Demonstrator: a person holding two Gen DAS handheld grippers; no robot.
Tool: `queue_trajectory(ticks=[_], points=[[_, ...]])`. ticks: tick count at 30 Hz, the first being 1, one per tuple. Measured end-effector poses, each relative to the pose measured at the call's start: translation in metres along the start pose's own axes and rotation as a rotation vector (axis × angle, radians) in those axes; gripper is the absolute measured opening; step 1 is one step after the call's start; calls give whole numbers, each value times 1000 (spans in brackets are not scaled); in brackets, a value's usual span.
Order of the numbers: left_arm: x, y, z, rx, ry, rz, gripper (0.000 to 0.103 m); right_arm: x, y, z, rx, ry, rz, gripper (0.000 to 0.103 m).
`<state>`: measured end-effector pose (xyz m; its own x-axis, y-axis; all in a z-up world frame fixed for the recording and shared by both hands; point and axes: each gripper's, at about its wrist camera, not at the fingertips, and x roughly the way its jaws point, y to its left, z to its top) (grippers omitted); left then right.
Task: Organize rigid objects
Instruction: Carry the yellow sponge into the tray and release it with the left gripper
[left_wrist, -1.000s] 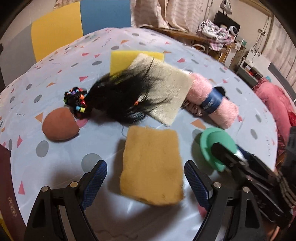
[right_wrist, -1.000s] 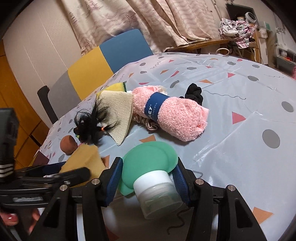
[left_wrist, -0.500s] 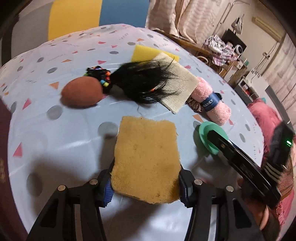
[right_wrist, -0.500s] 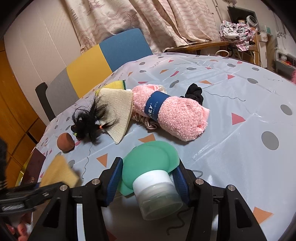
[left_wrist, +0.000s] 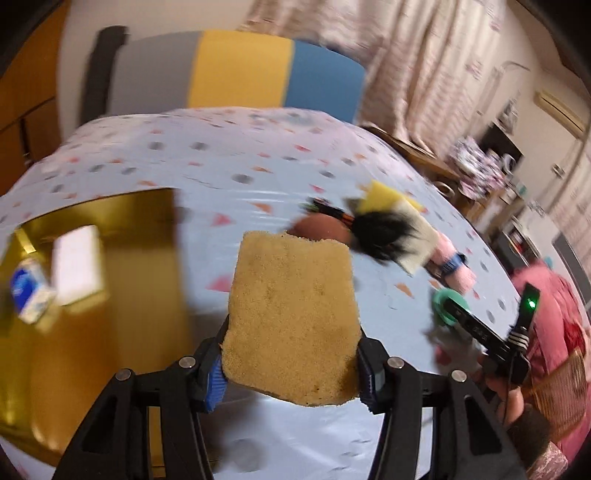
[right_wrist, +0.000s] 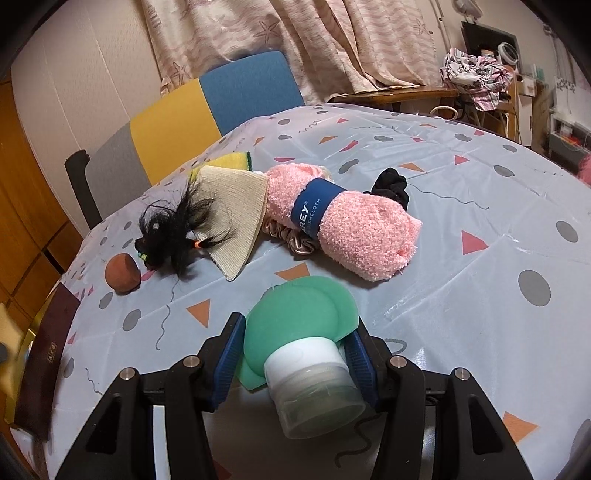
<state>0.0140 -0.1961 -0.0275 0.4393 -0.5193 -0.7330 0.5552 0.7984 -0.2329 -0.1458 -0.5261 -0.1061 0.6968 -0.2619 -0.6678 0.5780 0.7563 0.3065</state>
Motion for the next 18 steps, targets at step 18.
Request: queue_trajectory(ticks=[18], points=[[-29, 182, -29, -319, 33, 279, 57, -8, 24, -3, -2, 36, -72, 50]])
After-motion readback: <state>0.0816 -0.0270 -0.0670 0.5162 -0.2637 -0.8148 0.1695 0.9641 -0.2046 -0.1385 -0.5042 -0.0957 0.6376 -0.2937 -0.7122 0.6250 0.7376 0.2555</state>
